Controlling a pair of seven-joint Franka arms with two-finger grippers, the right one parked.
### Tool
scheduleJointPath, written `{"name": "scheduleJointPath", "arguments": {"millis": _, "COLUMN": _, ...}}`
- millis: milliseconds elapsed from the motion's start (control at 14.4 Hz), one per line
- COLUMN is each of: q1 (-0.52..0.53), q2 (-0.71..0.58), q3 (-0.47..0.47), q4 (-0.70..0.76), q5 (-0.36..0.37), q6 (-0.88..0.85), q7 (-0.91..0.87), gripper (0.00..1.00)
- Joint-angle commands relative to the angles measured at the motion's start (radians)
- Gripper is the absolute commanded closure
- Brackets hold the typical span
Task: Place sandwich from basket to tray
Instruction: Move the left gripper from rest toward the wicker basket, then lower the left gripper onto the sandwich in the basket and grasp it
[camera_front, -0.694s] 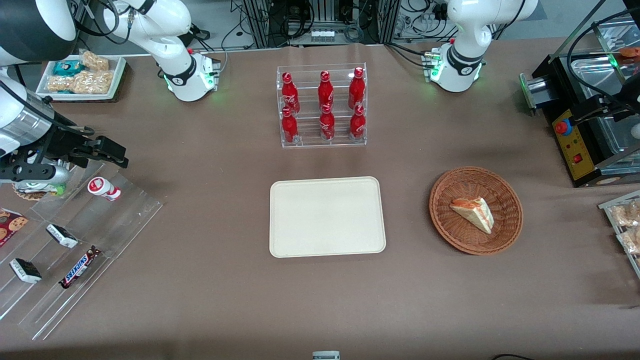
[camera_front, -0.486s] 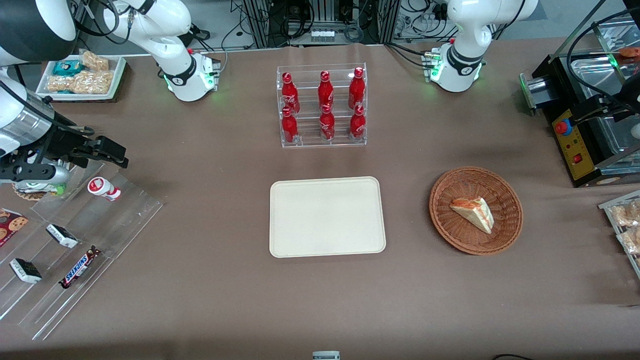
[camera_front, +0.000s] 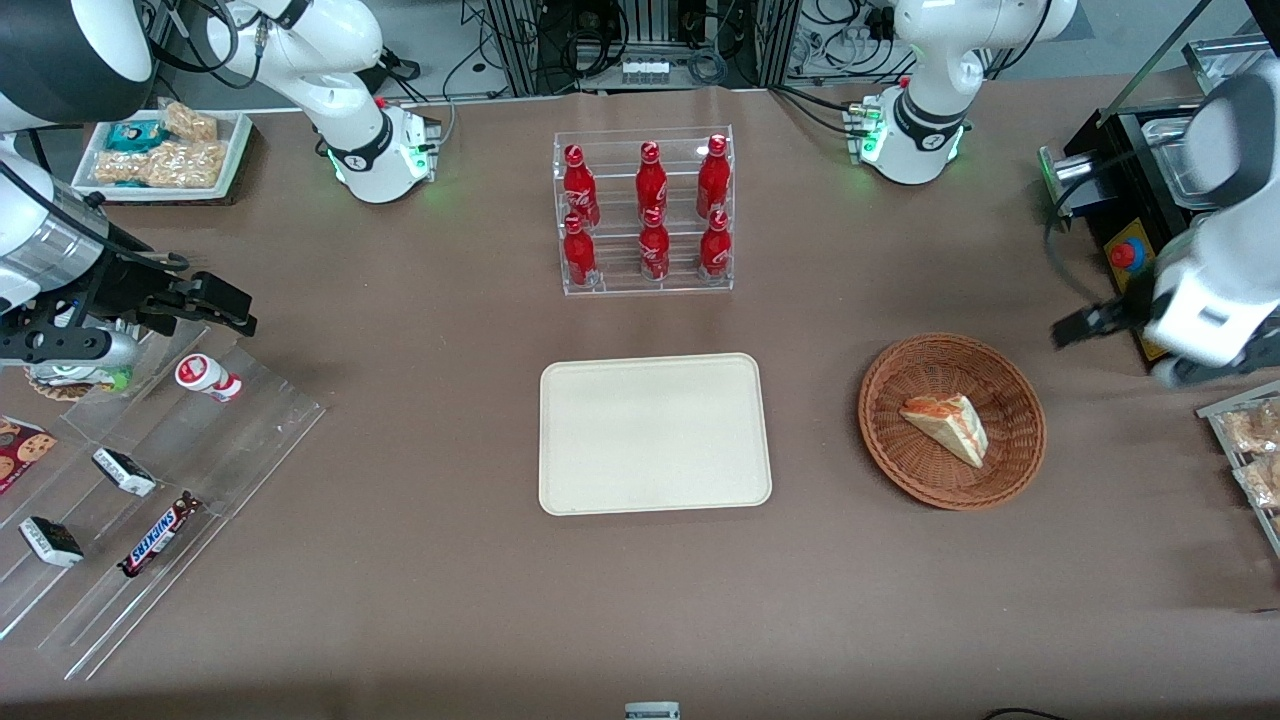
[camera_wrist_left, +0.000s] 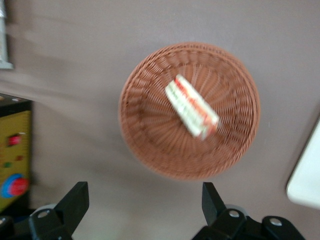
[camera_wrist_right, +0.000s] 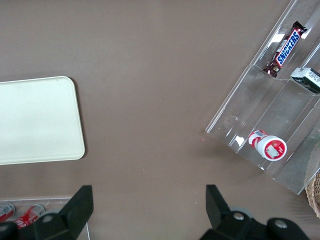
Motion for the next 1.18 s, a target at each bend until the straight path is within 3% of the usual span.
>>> {"name": "scheduleJointPath", "arguments": {"millis": 0, "q1": -0.018, "q2": 0.087, "q3": 0.002, "q4": 0.011, "q5": -0.011, "q6": 0.110, "q7": -0.243, "gripper": 0.00}}
{"name": "scheduleJointPath", "arguments": {"millis": 208, "q1": -0.033, "q2": 0.173, "q3": -0.010, "q4": 0.013, "q5": -0.013, "q6": 0.248, "q7": -0.480, "gripper": 0.00}}
{"name": "scheduleJointPath", "arguments": {"millis": 1111, "q1": -0.033, "q2": 0.325, "q3": -0.047, "q4": -0.124, "q5": -0.014, "q6": 0.409, "q7": -0.502, "gripper": 0.03}}
